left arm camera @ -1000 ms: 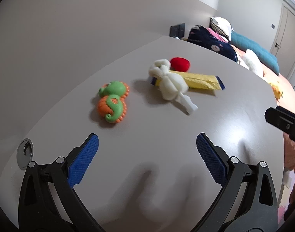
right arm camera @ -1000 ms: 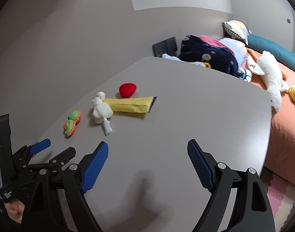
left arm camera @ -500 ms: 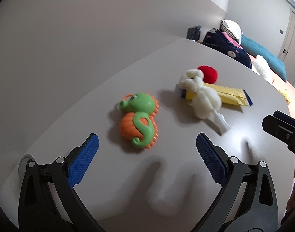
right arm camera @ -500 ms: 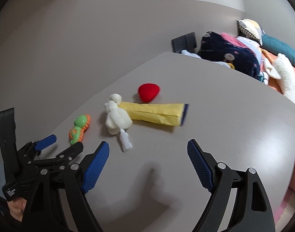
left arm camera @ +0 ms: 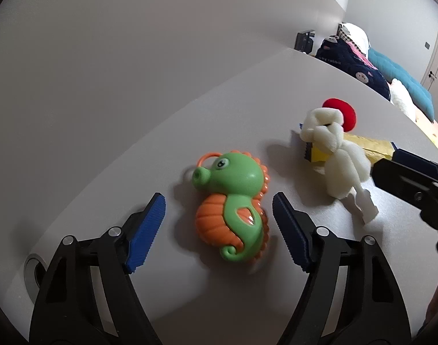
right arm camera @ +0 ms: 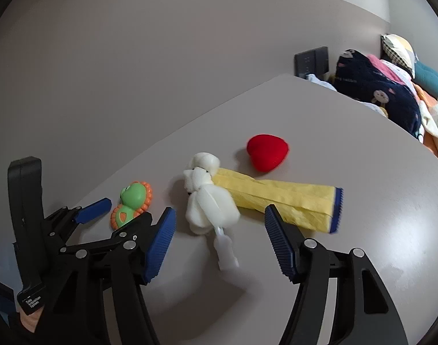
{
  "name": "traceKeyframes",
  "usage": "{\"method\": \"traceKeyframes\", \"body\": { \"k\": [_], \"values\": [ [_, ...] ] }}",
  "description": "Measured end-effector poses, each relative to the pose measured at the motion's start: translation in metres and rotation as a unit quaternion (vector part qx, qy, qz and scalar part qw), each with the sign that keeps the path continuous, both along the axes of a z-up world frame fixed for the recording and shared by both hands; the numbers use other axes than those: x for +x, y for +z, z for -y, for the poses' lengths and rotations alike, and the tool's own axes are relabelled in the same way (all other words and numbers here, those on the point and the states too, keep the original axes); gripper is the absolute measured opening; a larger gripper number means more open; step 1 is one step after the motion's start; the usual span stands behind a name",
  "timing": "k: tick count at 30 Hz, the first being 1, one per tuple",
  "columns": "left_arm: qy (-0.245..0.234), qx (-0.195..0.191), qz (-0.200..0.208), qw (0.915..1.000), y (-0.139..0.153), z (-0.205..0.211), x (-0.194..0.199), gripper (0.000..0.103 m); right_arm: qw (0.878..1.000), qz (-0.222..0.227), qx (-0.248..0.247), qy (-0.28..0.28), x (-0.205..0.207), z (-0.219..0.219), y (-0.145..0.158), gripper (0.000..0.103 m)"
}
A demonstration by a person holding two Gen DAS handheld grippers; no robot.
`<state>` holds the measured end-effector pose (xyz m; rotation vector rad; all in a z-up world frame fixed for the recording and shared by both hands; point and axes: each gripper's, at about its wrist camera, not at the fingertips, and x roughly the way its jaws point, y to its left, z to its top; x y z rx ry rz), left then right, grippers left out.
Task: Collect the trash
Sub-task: 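Grasp the green seahorse with the left tool while the right tool grasps the white foam toy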
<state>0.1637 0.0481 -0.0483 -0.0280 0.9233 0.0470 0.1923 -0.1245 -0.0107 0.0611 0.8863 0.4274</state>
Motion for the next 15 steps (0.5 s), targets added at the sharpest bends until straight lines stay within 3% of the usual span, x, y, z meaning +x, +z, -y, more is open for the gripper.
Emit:
{"method": "traceKeyframes", "body": {
  "k": [9,13,15],
  "values": [
    [0.015,0.001,0.001,0.9999,-0.001,-0.013,-0.001,0.047,1.000,-0.014,-0.022,0.016,0.019,-0.026,-0.014,0.058],
    [0.035,0.001,0.003,0.9994,-0.001,-0.023,-0.005,0.047,0.999,-0.017,-0.033,0.019,0.023,-0.035,-0.021,0.058],
    [0.045,0.000,0.004,0.9990,-0.001,-0.027,-0.006,0.046,0.999,-0.017,-0.043,0.018,0.024,-0.039,-0.024,0.052]
  ]
}}
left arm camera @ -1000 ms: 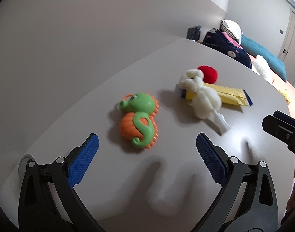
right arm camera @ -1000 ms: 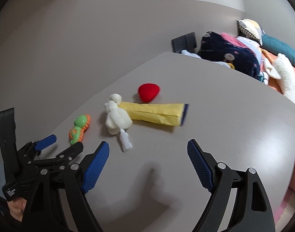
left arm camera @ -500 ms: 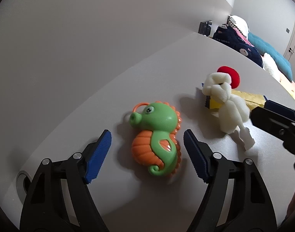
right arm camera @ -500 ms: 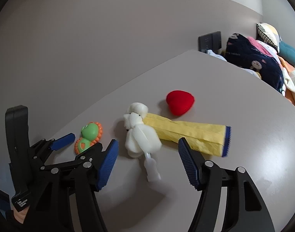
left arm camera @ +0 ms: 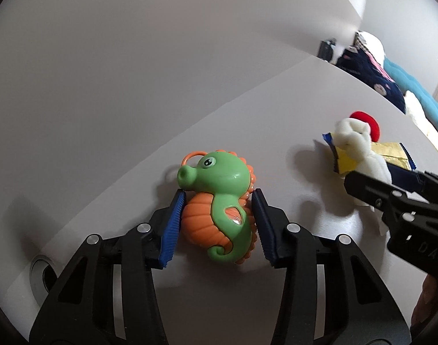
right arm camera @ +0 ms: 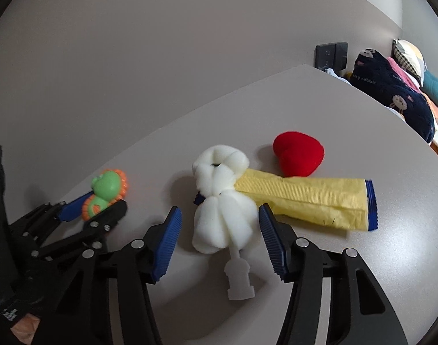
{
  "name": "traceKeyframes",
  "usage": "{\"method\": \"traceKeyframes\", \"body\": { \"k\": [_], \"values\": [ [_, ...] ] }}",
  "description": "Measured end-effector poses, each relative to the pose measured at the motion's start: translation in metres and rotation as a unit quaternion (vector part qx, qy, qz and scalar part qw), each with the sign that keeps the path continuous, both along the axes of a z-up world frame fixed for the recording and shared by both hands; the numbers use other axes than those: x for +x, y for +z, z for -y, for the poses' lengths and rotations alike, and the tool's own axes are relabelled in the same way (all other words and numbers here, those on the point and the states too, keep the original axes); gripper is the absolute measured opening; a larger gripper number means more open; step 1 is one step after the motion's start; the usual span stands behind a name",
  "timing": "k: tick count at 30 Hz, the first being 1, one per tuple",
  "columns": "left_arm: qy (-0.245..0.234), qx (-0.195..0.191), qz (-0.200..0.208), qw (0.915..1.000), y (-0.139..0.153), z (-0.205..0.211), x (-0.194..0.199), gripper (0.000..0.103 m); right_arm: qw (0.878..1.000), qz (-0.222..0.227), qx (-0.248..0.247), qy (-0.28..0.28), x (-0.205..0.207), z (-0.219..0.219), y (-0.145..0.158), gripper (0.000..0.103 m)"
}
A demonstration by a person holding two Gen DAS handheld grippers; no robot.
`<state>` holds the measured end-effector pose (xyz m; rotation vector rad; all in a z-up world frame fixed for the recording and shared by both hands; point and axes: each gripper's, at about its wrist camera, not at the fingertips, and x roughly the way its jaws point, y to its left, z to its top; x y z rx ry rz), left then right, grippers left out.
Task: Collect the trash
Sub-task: 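Grasp the green seahorse with the left tool while the right tool grasps the white foam toy, then carry the green seahorse and white foam toy toward the black bin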
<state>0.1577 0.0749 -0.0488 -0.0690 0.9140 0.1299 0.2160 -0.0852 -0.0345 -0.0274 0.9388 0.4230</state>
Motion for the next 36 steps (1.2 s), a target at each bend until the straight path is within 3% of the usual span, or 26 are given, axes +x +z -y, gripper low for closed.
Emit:
{"method": "traceKeyframes", "body": {
  "k": [5,9,36],
  "values": [
    [0.003,0.000,0.000,1.0000,0.001,-0.003,-0.003,0.046,1.000,0.000,-0.016,-0.003,0.000,0.000,-0.009,0.038],
    [0.003,-0.003,0.000,1.0000,0.001,-0.003,-0.003,0.046,1.000,-0.001,-0.002,-0.005,-0.002,0.008,-0.010,0.028],
    [-0.016,0.004,0.036,0.9992,0.045,0.045,-0.054,0.046,0.999,0.019,0.039,-0.028,-0.073,0.072,0.040,0.025]
  ]
}}
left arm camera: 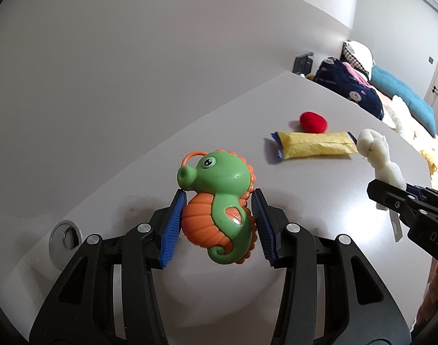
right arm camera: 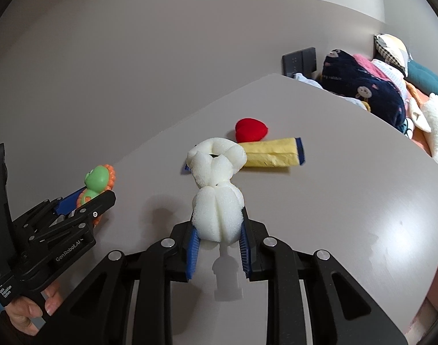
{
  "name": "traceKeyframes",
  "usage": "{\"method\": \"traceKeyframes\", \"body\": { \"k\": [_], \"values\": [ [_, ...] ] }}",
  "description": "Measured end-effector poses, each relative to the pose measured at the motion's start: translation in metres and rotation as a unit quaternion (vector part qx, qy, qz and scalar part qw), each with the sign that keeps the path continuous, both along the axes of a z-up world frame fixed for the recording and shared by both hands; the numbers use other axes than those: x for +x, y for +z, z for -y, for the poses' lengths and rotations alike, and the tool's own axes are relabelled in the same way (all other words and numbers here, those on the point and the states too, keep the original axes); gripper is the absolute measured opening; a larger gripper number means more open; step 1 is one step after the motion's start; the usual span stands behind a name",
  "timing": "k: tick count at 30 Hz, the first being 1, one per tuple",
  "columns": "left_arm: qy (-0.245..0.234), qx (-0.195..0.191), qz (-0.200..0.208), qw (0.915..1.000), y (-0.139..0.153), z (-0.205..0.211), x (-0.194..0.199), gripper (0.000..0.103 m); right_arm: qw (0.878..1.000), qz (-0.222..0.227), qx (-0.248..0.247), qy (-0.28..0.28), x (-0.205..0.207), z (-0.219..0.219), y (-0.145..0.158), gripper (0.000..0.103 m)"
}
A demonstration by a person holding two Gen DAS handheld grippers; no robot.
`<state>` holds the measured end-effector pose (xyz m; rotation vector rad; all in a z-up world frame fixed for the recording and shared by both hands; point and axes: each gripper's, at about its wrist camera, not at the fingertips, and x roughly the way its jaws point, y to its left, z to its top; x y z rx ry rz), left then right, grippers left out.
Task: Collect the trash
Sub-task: 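Carry the green seahorse and white foam toy toward the black bin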
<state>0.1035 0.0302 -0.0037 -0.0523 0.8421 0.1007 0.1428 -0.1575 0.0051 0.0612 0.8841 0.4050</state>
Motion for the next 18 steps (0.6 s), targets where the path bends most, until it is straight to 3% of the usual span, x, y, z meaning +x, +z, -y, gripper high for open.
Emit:
{"method": "traceKeyframes", "body": {
  "k": [18],
  "values": [
    [-0.044,-0.012,0.013,0.9989,0.016,0.058,-0.059,0.046,0.999,0.022,0.006,-0.031,-0.073,0.062,0.027,0.026]
  ]
}}
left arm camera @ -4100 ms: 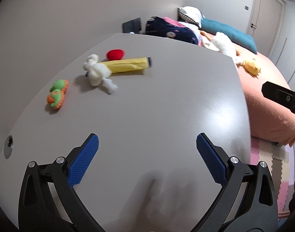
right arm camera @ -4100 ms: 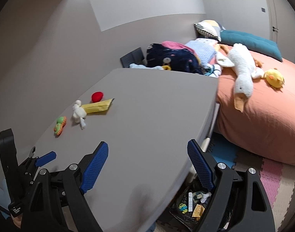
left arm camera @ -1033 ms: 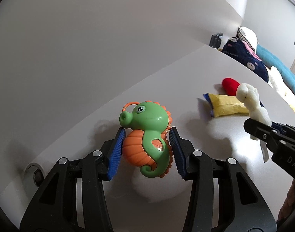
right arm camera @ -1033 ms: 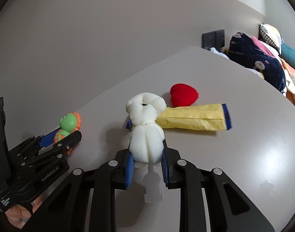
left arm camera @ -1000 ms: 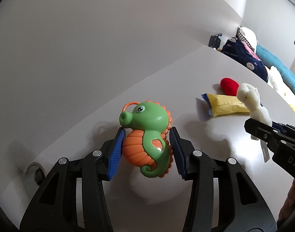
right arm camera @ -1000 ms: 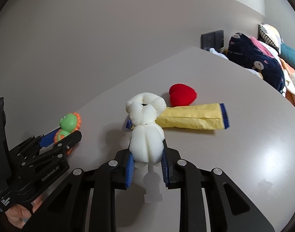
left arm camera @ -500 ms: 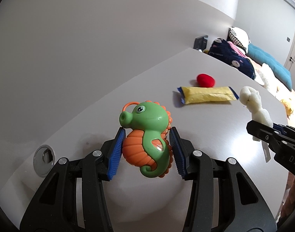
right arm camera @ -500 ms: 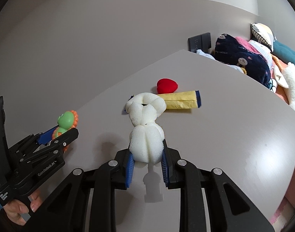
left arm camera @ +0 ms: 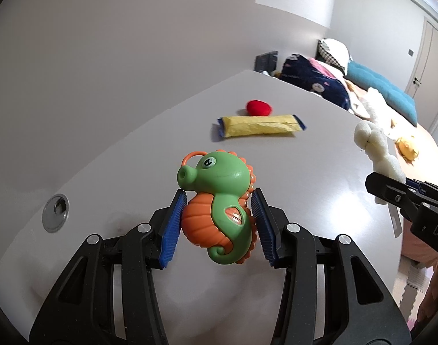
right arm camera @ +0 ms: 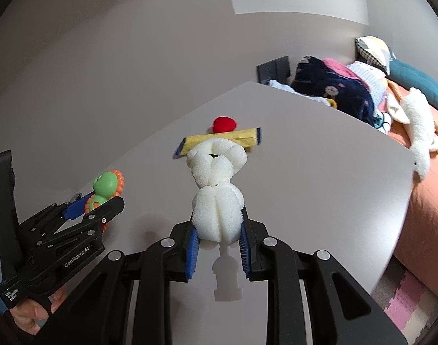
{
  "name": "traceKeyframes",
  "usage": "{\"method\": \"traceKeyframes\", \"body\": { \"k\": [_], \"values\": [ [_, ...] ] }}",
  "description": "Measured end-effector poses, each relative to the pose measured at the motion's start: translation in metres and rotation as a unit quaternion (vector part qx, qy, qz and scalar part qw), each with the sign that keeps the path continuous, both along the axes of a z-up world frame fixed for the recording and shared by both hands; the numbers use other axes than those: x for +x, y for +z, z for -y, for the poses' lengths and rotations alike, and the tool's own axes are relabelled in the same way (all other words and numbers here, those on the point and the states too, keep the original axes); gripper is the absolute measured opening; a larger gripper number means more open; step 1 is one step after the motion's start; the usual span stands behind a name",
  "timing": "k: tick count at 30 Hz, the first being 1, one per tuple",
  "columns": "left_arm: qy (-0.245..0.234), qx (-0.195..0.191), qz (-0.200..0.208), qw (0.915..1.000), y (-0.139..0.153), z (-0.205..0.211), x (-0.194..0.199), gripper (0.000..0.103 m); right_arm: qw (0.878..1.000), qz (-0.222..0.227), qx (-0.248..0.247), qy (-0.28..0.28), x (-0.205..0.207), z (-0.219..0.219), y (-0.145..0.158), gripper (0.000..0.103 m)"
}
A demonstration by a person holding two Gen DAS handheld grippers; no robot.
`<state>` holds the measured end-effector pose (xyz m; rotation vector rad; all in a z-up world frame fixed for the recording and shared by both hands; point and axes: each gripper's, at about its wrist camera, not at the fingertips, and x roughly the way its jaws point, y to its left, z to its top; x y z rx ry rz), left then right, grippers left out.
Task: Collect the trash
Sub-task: 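Carry the green seahorse and white foam toy toward the black bin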
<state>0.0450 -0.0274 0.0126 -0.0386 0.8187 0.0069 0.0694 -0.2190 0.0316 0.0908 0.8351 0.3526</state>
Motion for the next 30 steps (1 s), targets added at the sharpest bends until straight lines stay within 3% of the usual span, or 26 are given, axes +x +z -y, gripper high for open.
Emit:
{"method": "traceKeyframes", "body": {
  "k": [17,30],
  "values": [
    [-0.064,-0.004,0.004,0.9979,0.004,0.077,-0.030,0.046,0.998,0.016,0.004,-0.057,-0.065,0.079,0.012,0.026],
    [-0.137,0.002,0.004,0.9905,0.000,0.149,-0.052,0.046,0.993,0.032,0.001,-0.113,-0.112,0.142,0.013,0.026]
  ]
}}
